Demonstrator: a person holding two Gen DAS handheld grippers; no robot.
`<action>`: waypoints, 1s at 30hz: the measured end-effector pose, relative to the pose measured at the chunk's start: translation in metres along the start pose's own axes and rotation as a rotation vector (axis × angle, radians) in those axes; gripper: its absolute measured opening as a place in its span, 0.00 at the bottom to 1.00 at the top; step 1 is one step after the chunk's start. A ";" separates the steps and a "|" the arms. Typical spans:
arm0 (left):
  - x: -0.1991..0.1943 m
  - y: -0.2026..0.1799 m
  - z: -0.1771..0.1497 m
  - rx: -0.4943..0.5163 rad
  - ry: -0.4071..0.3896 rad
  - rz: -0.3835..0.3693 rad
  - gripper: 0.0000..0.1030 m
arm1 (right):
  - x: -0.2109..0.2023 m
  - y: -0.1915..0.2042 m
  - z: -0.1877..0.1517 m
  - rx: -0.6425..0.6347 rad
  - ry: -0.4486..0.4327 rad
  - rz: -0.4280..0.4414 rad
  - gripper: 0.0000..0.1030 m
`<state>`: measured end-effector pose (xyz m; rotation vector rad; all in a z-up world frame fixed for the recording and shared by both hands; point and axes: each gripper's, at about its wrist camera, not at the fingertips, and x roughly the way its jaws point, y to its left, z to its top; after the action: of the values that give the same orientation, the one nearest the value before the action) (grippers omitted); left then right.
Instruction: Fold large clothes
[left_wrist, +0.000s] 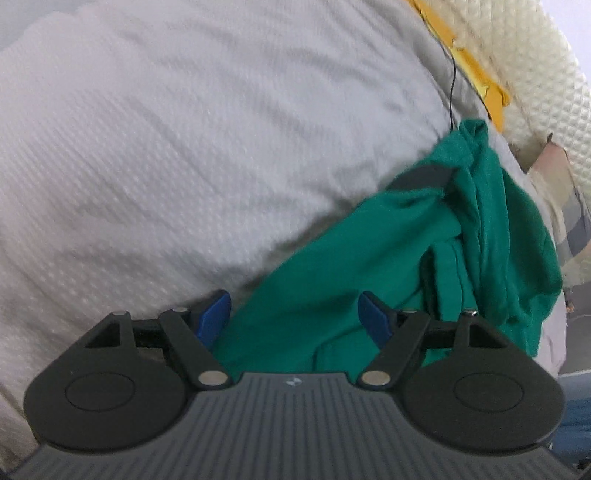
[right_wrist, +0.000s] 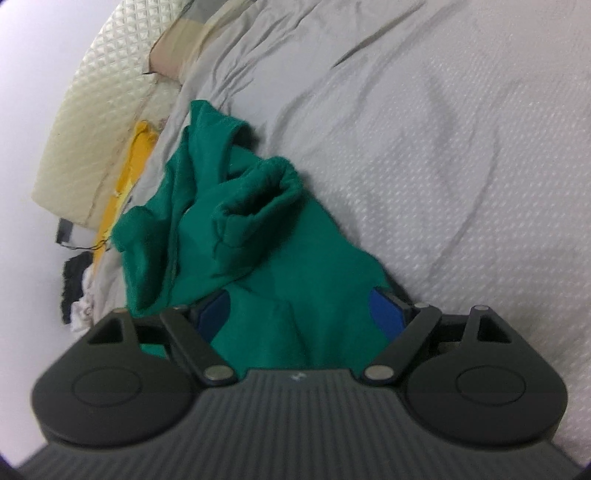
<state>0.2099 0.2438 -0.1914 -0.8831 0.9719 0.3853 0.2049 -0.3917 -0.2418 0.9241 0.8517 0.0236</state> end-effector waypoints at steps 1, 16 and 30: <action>0.001 -0.002 0.000 0.004 0.012 -0.013 0.82 | 0.000 0.000 0.000 0.014 0.013 0.030 0.83; -0.018 -0.016 -0.031 0.095 0.071 -0.234 0.82 | -0.031 0.004 0.005 0.067 -0.052 0.226 0.83; -0.003 -0.008 -0.027 0.050 0.124 -0.177 0.83 | -0.002 -0.010 0.009 0.132 0.018 -0.024 0.83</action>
<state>0.1990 0.2178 -0.1924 -0.9480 1.0034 0.1567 0.2062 -0.4052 -0.2453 1.0387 0.8891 -0.0456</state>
